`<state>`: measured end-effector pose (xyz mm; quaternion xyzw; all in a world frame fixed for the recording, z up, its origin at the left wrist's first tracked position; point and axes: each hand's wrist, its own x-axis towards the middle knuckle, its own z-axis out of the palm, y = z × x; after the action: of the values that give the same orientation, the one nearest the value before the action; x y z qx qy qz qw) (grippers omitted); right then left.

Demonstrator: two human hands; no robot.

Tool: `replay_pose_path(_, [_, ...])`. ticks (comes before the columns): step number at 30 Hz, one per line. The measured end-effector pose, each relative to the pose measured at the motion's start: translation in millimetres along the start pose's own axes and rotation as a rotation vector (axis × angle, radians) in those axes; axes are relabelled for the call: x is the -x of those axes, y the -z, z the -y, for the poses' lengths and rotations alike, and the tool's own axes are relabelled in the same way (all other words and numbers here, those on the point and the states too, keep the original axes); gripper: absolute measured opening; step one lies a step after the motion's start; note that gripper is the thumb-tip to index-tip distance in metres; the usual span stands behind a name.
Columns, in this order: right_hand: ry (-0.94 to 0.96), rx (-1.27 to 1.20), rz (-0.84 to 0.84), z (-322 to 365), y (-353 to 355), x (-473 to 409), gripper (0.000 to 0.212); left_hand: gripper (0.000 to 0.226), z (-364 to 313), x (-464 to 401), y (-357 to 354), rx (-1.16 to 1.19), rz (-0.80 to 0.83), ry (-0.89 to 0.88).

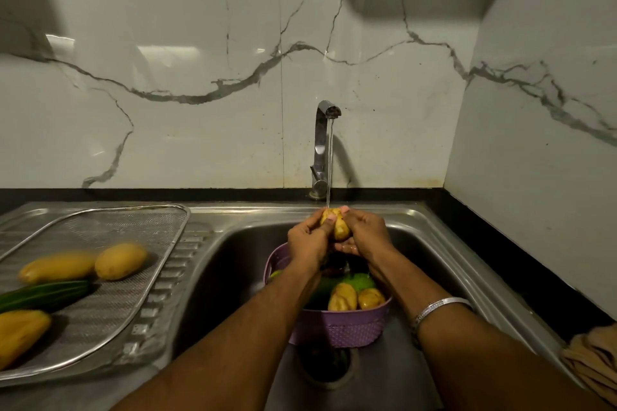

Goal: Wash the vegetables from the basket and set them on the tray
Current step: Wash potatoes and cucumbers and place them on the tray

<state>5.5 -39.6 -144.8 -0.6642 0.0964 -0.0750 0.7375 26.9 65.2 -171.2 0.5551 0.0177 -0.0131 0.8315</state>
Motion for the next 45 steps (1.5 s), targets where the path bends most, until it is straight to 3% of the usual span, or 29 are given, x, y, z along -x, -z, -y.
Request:
replay_pose_path(4, [0.033, 0.228, 0.044, -10.4, -8.7, -2.0, 0.033, 0.018, 4.8, -2.6, 0.6, -0.068, -0.11, 0.078])
replay_pose_path(7, [0.07, 0.358, 0.062, -16.8, -13.6, -2.4, 0.047, 0.024, -0.3, 0.8, 1.4, -0.089, -0.164, 0.175])
replay_pose_path(11, [0.243, 0.539, -0.092, -21.8, -13.2, 1.0, 0.03, 0.036, -5.3, 5.6, -0.2, -0.045, -0.163, 0.239])
replay_pose_path(14, [0.247, 0.468, -0.144, -19.4, -13.7, -1.5, 0.029, 0.032, -6.6, 7.2, -2.6, -0.008, -0.161, 0.234])
replay_pose_path(17, [0.062, 0.326, 0.085, -13.8, -13.9, -3.5, 0.038, 0.027, -10.9, 3.0, 4.3, 0.033, -0.21, 0.234])
replay_pose_path(19, [0.032, 0.368, 0.173, -15.5, -15.5, -1.6, 0.045, 0.029, -14.0, 1.5, 9.3, 0.029, -0.225, 0.266])
replay_pose_path(22, [0.147, 0.478, 0.049, -18.0, -13.8, 2.3, 0.032, 0.03, -15.7, 2.3, 8.7, 0.028, -0.215, 0.297])
replay_pose_path(24, [0.102, 0.432, -0.031, -18.7, -10.5, -1.2, 0.032, 0.032, -15.7, 2.8, 7.4, 0.013, -0.202, 0.306])
replay_pose_path(28, [-0.076, 0.248, 0.05, -12.6, -2.8, -0.1, 0.032, 0.032, -15.5, 2.4, 10.1, -0.054, -0.172, 0.284])
replay_pose_path(31, [-0.096, 0.134, 0.11, -10.2, 0.8, 6.5, 0.023, 0.035, -14.5, -0.4, 15.0, -0.224, -0.139, 0.208])
replay_pose_path(35, [-0.036, 0.073, 0.027, -12.6, -3.2, 7.3, 0.028, 0.038, -8.0, -0.4, 15.3, -0.544, 0.01, -0.042])
replay_pose_path(39, [-0.118, -0.074, -0.058, -11.4, -1.1, 2.3, 0.026, 0.031, -9.0, 3.5, 12.2, -0.477, 0.201, -0.059])
replay_pose_path(41, [-0.156, -0.095, -0.038, -11.1, 1.0, 1.7, 0.028, 0.031, -5.0, 2.2, 12.5, -0.459, 0.203, -0.055])
replay_pose_path(45, [-0.203, -0.144, 0.038, -10.5, 5.3, 0.5, 0.028, 0.027, 3.1, -0.5, 7.7, -0.465, 0.056, -0.121])
